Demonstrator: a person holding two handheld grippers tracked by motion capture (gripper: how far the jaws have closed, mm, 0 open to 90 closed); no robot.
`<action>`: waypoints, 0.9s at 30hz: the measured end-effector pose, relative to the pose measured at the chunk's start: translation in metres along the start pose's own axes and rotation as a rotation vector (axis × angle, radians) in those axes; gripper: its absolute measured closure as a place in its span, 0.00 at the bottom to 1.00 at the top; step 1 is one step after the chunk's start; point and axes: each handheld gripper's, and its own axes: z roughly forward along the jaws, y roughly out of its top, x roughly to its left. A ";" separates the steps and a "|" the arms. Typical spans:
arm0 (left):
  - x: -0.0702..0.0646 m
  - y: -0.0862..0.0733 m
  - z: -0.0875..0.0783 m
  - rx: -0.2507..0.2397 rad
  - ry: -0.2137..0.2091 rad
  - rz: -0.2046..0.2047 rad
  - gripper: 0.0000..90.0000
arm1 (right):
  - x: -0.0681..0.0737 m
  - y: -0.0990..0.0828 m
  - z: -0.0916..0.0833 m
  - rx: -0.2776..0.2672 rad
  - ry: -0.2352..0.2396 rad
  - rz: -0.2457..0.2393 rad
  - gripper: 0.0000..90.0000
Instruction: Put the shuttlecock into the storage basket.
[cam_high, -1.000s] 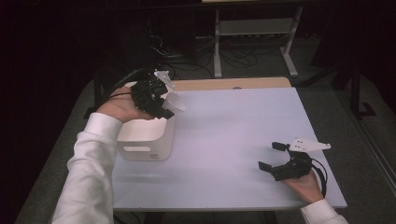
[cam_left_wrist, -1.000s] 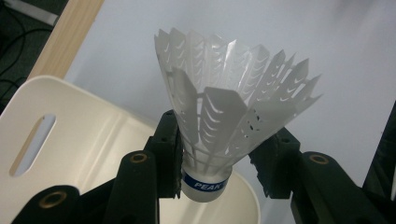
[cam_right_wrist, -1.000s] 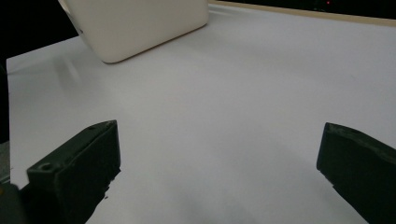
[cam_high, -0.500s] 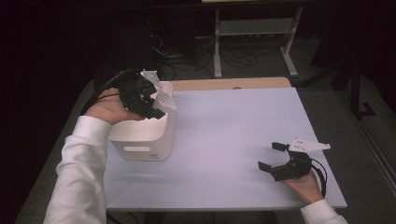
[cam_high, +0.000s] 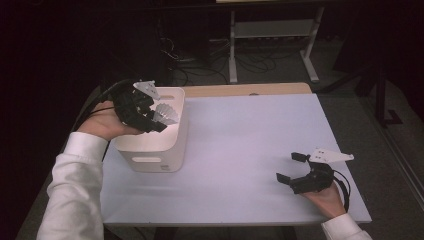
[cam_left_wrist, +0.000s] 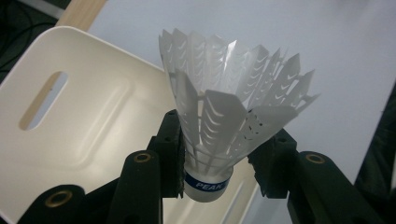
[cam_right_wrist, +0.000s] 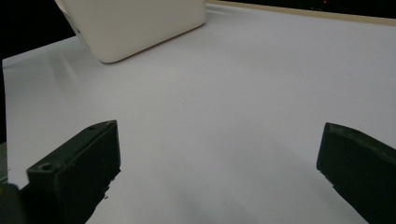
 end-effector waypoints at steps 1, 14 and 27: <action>0.000 -0.002 0.001 0.006 0.003 -0.009 0.65 | 0.000 0.000 0.000 0.000 -0.002 -0.002 0.00; 0.008 -0.022 0.011 0.009 -0.009 -0.053 0.65 | 0.001 0.000 0.001 0.004 -0.005 -0.005 0.00; 0.010 -0.036 0.027 0.023 -0.007 -0.077 0.65 | 0.003 0.000 0.002 0.009 -0.003 -0.013 0.00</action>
